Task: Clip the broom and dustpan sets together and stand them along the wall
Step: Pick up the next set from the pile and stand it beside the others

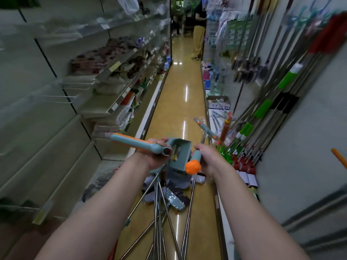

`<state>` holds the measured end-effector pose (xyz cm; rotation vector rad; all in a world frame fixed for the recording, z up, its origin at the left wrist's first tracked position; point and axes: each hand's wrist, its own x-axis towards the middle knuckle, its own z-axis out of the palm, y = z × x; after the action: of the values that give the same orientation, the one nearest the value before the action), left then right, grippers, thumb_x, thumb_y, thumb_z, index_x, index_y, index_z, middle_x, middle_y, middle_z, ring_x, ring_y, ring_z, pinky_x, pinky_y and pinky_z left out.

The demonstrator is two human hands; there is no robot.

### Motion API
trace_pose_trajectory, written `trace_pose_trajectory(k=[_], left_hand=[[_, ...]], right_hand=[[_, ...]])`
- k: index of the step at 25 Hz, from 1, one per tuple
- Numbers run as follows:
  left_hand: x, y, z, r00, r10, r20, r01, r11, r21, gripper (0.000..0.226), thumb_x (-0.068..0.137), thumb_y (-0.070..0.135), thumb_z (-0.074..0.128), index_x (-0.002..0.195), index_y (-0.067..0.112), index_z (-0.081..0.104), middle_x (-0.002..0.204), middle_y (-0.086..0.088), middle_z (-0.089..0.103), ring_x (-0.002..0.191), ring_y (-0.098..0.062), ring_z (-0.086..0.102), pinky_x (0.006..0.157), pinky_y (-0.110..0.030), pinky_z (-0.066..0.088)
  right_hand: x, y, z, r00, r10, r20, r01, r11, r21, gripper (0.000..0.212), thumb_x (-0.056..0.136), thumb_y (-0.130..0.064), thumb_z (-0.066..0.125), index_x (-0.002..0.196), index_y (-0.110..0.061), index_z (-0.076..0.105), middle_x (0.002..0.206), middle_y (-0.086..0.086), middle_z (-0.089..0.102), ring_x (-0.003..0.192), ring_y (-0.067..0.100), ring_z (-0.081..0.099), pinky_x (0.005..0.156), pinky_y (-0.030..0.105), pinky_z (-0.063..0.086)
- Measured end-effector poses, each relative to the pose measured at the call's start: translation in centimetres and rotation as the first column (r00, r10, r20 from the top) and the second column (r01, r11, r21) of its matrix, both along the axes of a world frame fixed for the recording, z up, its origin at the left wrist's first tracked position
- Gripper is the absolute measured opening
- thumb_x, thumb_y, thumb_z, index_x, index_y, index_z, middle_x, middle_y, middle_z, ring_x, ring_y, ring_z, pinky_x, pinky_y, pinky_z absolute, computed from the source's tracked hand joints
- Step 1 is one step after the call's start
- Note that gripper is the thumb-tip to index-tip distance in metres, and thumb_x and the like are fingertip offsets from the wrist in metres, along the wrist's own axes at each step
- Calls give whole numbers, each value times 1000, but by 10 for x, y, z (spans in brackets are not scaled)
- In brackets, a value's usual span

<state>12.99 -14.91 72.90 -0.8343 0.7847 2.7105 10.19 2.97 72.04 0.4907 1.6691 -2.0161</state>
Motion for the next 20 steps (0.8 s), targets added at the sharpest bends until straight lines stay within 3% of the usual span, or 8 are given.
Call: trace_pose_trajectory(k=[3, 6, 9, 11, 13, 17, 20], left_hand=[[7, 19, -9, 998, 31, 56, -32, 999, 20, 24, 102, 4, 34, 90, -2, 53, 57, -17, 53, 34, -25, 54, 44, -32, 55], [14, 30, -19, 991, 37, 130, -54, 990, 128, 22, 101, 10, 39, 91, -3, 54, 74, -18, 53, 37, -30, 57, 42, -36, 56], [24, 44, -24, 989, 19, 146, -47, 979, 198, 8, 83, 3, 52, 88, -2, 50, 82, -15, 50, 49, -26, 58, 47, -28, 55], [27, 52, -36, 987, -15, 162, -19, 978, 208, 18, 69, 1, 56, 84, -1, 47, 82, -9, 49, 57, -20, 55, 54, -21, 52], [27, 57, -46, 984, -14, 180, -29, 972, 235, 6, 76, 4, 58, 79, 6, 53, 79, -4, 51, 52, -20, 54, 52, -24, 53], [35, 57, -71, 976, -26, 218, -26, 972, 232, 11, 94, 11, 53, 89, 2, 56, 90, -14, 57, 65, -24, 57, 41, -34, 56], [47, 59, -80, 977, -49, 208, 4, 978, 209, 18, 98, 10, 51, 85, 0, 59, 72, -17, 63, 49, -25, 63, 38, -30, 54]], right_hand=[[18, 13, 12, 1000, -8, -29, 8, 1000, -4, 22, 98, 1, 49, 79, -9, 56, 58, 8, 57, 52, 15, 54, 43, 25, 49], [24, 23, 12, 997, 4, -74, -5, 1000, -6, 15, 90, 4, 52, 90, -5, 64, 54, 4, 52, 55, 14, 49, 45, 25, 44], [31, 32, 12, 998, 43, -38, -40, 996, 78, 11, 95, -14, 53, 86, -10, 59, 71, 6, 55, 58, 13, 50, 48, 22, 46], [35, 39, 7, 997, 76, -19, -72, 984, 161, 22, 97, -29, 48, 85, -12, 55, 72, 8, 56, 59, 17, 54, 56, 26, 50], [38, 44, -3, 995, 102, 10, -102, 973, 209, 25, 96, -33, 43, 82, -15, 53, 68, 8, 57, 56, 19, 56, 58, 27, 51], [54, 48, -34, 984, 169, 57, -179, 946, 269, 31, 98, -38, 38, 83, -17, 54, 74, 11, 61, 60, 23, 62, 59, 29, 50], [69, 45, -67, 977, 184, 107, -207, 941, 268, 36, 100, -42, 34, 86, -17, 56, 78, 13, 63, 63, 26, 65, 61, 31, 51]])
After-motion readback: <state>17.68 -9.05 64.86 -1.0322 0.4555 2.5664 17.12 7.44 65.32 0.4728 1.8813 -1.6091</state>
